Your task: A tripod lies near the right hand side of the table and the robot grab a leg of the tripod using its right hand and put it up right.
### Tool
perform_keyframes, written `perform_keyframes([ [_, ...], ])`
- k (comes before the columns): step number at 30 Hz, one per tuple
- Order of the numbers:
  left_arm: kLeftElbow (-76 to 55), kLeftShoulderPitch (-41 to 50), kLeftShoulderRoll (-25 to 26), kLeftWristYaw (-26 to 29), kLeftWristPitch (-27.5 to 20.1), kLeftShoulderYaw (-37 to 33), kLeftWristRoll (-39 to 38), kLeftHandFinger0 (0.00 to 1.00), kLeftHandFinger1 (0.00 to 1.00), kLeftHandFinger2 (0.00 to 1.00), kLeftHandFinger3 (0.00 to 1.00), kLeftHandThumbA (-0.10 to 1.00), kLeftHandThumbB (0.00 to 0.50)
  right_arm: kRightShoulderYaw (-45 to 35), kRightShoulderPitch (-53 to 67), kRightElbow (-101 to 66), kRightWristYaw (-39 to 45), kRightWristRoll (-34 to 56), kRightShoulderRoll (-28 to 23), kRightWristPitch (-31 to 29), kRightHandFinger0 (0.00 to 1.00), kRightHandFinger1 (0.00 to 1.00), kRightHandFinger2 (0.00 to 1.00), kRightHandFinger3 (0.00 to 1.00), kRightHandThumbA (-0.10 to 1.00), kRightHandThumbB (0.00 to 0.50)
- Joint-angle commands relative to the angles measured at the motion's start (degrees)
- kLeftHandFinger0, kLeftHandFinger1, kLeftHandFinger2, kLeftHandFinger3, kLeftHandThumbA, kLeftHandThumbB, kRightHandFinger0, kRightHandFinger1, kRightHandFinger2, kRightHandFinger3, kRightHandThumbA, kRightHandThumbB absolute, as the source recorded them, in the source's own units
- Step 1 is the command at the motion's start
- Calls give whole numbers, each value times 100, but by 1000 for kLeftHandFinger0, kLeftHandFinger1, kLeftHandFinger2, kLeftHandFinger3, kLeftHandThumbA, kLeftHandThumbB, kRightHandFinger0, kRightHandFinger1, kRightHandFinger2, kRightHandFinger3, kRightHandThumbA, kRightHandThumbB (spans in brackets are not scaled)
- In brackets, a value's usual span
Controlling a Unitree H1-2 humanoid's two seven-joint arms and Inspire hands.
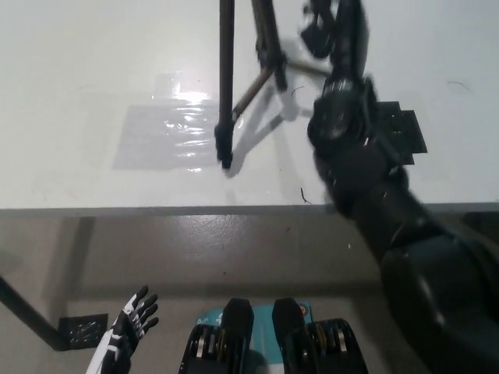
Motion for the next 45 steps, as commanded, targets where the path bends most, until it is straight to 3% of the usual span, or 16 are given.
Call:
perform_keyframes([
  [1,-27,25,20,-78,-424,74,-197,1000,1000,1000,1000,1000,258,149,-282,-67,-503,189,119,-973,0,126,583,602,-100,121],
  [4,-10,14,15,-51,-423,81,-174,1000,1000,1000,1000,1000,259,110,-41,-9,-413,376,168,-973,0,86,504,496,-100,108],
  [8,-31,10,20,-1,-430,72,-73,1000,1000,1000,1000,1000,292,-8,169,148,-336,612,206,-973,0,67,491,477,-100,107],
  [11,-48,48,19,3,-446,65,-58,1000,1000,1000,1000,1000,298,-44,287,278,-261,696,205,-972,0,34,462,336,-100,87],
  [15,-17,35,18,-18,-452,69,-112,1000,1000,1000,1000,1000,282,45,432,195,-146,727,107,-973,26,233,692,728,-100,118],
  [16,-33,42,21,-21,-421,71,-124,1000,1000,1000,1000,1000,281,88,461,138,37,743,62,-973,129,394,857,921,-38,145],
  [17,-38,46,23,-25,-408,68,-125,1000,1000,1000,1000,1000,281,143,490,81,200,738,17,-973,152,408,800,860,63,153],
  [18,-25,41,26,-26,-418,67,-119,1000,1000,1000,1000,1000,282,142,483,74,419,790,-15,-973,277,539,879,954,206,207],
  [19,-6,35,37,-50,-441,60,-134,1000,1000,1000,1000,1000,281,164,466,64,833,866,-84,-973,576,787,1000,1000,379,315],
  [20,0,35,32,-49,-451,62,-139,1000,1000,1000,1000,1000,280,243,466,29,1046,846,-136,-973,715,915,1000,1000,505,379],
  [21,-4,37,29,-43,-457,61,-132,1000,1000,1000,1000,1000,274,319,466,-13,1341,844,-195,-973,955,1000,1000,1000,591,402],
  [22,1,44,29,-41,-465,59,-124,1000,1000,1000,1000,1000,274,385,466,-28,1577,840,-242,-973,1000,1000,1000,1000,704,450],
  [24,7,56,40,-44,-475,48,-97,1000,1000,1000,1000,1000,275,438,417,0,2009,862,-327,-972,1000,1000,1000,1000,819,499],
  [29,20,55,47,-55,-466,37,-106,1000,1000,1000,1000,1000,259,416,419,-571,2728,1142,-455,-972,1000,1000,1000,1000,959,500],
  [41,86,60,40,-30,-499,34,-61,1000,1000,1000,1000,1000,287,397,1010,-4529,3590,1999,-660,316,1000,1000,1000,1000,998,500],
  [45,134,23,34,-33,-512,37,-76,1000,1000,1000,1000,1000,278,372,1035,-5893,3622,2317,-746,473,1000,1000,1000,1000,967,500],
])
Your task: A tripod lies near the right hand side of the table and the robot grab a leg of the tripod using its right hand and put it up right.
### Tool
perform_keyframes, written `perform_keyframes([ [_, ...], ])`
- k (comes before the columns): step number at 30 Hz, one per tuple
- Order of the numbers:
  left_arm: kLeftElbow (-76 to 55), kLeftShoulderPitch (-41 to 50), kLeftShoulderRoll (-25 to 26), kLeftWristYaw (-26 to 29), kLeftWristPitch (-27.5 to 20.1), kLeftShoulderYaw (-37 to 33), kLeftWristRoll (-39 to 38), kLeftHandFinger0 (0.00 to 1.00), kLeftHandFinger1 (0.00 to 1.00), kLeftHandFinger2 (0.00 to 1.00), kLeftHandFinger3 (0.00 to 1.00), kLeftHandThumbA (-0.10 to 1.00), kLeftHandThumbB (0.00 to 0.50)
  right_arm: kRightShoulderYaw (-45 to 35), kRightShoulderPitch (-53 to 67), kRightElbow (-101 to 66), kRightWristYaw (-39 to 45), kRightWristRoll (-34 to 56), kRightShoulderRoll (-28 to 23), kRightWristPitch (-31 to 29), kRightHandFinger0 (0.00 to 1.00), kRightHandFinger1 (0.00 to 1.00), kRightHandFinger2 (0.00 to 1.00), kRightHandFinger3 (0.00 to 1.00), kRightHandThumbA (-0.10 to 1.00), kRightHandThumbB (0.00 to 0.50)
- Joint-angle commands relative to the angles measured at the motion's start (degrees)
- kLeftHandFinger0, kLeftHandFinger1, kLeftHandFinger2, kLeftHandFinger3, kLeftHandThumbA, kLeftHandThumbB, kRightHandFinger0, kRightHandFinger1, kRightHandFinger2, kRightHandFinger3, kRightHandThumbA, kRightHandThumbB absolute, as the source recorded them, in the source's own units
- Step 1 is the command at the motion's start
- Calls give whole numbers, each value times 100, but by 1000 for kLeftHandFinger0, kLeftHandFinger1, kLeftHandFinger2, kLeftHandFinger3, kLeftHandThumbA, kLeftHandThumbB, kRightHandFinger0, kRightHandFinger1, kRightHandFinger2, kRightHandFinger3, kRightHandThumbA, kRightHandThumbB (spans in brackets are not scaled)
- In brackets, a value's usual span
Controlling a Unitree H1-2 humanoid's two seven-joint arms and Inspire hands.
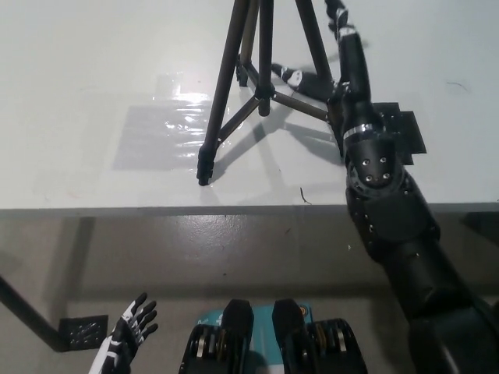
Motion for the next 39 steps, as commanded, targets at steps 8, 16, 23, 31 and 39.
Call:
perform_keyframes([
  [8,-194,49,53,-22,-253,74,-75,1000,1000,1000,1000,1000,286,57,587,-6669,912,690,-645,1631,1000,1000,1000,1000,989,500],
  [16,-255,41,116,-100,-143,55,-127,1000,1000,1000,1000,1000,303,654,3093,-9217,890,986,-776,552,1000,1000,1000,1000,696,449],
  [23,-267,-9,172,-160,-109,51,-171,1000,1000,1000,1000,1000,326,1153,5123,-9660,1345,-215,-652,167,1000,1000,1000,1000,976,451],
  [31,-346,-160,186,-237,-118,-2,-209,1000,1000,1000,1000,1000,346,1018,5878,-8003,921,-96,-752,-545,1000,1000,1000,1000,1000,353],
  [39,-396,-216,235,-197,-5,19,-181,1000,1000,1000,1000,1000,366,734,5832,-5880,575,328,-576,-564,1000,1000,1000,1000,1000,341],
])
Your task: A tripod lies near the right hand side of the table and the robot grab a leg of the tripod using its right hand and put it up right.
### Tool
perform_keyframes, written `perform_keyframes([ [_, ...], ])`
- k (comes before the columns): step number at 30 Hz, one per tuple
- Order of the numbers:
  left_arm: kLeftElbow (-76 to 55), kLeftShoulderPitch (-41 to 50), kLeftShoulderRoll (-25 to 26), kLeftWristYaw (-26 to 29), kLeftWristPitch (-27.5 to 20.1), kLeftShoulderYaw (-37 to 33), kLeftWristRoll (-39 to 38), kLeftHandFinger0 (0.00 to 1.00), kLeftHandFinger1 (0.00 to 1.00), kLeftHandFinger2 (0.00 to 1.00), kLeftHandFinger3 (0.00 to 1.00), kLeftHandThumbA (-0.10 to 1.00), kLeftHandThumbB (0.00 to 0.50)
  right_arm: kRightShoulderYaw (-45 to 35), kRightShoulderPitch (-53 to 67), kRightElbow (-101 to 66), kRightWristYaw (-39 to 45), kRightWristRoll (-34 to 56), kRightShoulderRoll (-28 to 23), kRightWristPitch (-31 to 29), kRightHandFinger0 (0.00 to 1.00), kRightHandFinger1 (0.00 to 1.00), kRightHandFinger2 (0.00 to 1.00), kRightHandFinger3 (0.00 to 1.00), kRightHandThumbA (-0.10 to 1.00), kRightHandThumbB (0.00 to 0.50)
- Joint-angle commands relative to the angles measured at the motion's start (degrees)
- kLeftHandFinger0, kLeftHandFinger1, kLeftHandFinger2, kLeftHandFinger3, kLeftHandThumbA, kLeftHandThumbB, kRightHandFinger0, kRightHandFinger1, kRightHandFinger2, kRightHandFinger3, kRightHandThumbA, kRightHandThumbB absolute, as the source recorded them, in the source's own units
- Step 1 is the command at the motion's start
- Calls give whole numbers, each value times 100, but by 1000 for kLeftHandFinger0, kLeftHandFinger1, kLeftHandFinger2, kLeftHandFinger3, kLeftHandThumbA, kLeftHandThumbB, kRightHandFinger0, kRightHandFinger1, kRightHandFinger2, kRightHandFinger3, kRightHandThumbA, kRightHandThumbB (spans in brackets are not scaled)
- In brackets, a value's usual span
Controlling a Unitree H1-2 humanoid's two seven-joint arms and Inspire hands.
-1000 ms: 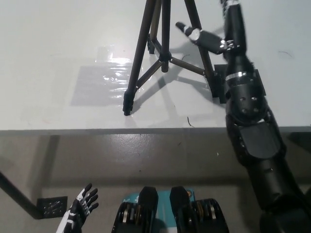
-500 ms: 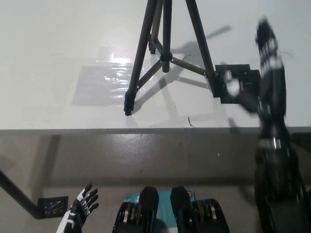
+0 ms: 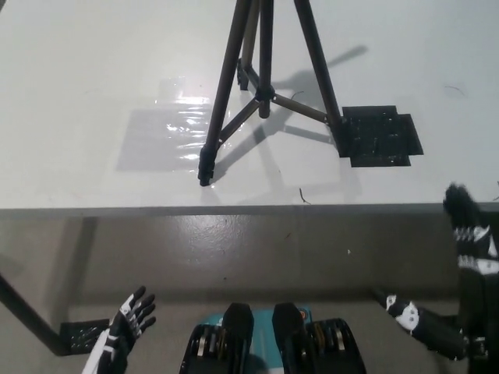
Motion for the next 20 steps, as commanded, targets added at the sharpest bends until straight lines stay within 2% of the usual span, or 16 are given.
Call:
perform_keyframes([
  [1,-216,-133,79,-118,4,14,-145,1000,1000,1000,1000,1000,375,-58,-193,853,110,350,78,-506,1000,1000,1000,1000,1000,319],
  [5,-271,-180,38,-101,96,35,-204,1000,1000,1000,1000,1000,357,-172,-333,1648,104,457,237,-388,1000,1000,1000,1000,1000,288],
  [6,-232,-209,43,-114,93,48,-241,1000,1000,1000,1000,1000,352,-150,-393,2040,244,706,264,-331,1000,1000,1000,1000,1000,322],
  [7,-221,-214,49,-120,82,52,-248,1000,1000,1000,1000,1000,340,-147,-406,2162,288,758,281,-321,1000,1000,1000,1000,1000,330],
  [9,-223,-200,68,-106,72,47,-202,1000,1000,1000,1000,1000,335,-131,-395,2385,332,730,295,-269,1000,1000,1000,1000,1000,345],
  [11,-209,-247,81,-89,87,49,-168,1000,1000,1000,1000,1000,336,-137,-427,2489,401,798,307,-30,1000,1000,1000,1000,1000,339],
  [14,-174,-235,46,-76,48,59,-197,1000,1000,1000,1000,1000,349,-161,-454,2590,595,1067,267,223,1000,1000,1000,1000,1000,274],
  [15,-168,-235,44,-73,39,60,-192,1000,1000,1000,1000,1000,350,-170,-463,2598,627,1111,269,251,1000,1000,1000,1000,1000,268],
  [17,-185,-219,42,-71,95,51,-189,1000,1000,1000,1000,1000,347,-198,-498,2585,670,1175,290,381,1000,1000,1000,1000,1000,192],
  [19,-154,-245,32,-61,73,49,-173,1000,1000,1000,1000,1000,343,-215,-589,2475,675,1163,311,639,1000,1000,1000,1000,1000,150],
  [20,-154,-245,32,-61,73,49,-173,1000,1000,1000,1000,1000,343,-215,-589,2475,675,1163,311,639,1000,1000,1000,1000,1000,150],
])
